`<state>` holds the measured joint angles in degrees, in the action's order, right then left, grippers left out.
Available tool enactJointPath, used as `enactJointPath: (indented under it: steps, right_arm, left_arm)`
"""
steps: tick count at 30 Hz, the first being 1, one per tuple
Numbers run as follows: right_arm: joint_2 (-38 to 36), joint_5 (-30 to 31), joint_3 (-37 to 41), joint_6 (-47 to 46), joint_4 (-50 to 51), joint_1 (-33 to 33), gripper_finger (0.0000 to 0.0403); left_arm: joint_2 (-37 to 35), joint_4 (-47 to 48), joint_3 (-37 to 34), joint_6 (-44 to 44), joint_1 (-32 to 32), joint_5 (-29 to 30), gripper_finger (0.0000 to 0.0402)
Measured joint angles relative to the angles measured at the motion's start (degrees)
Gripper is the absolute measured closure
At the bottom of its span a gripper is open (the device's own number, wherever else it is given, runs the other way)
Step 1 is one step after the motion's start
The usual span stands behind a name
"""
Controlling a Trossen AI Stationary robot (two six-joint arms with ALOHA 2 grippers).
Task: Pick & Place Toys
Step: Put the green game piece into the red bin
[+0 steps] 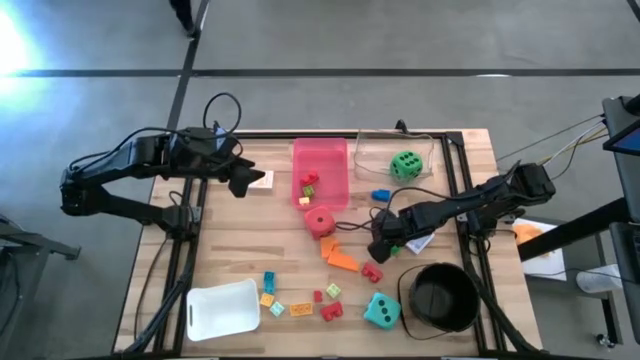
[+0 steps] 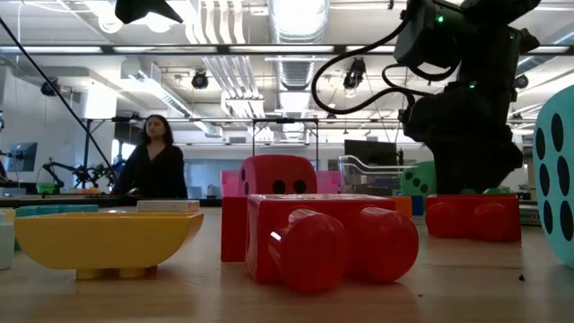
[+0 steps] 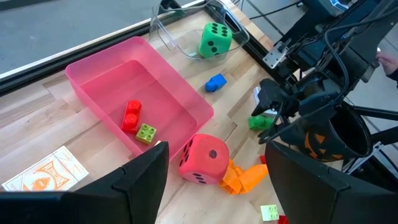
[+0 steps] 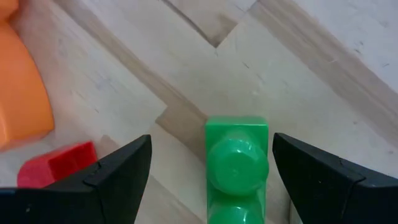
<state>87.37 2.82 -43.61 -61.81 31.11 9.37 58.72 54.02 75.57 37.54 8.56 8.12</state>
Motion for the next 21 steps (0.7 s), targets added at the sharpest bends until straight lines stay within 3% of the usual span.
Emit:
enactJointPath:
  steps: [21]
  right_arm:
    - [1.74,-1.56,0.51,-3.88,-0.24,0.15,0.0078]
  left_arm:
    - [0.0,-0.02,0.0,0.02,0.02,0.0,0.013]
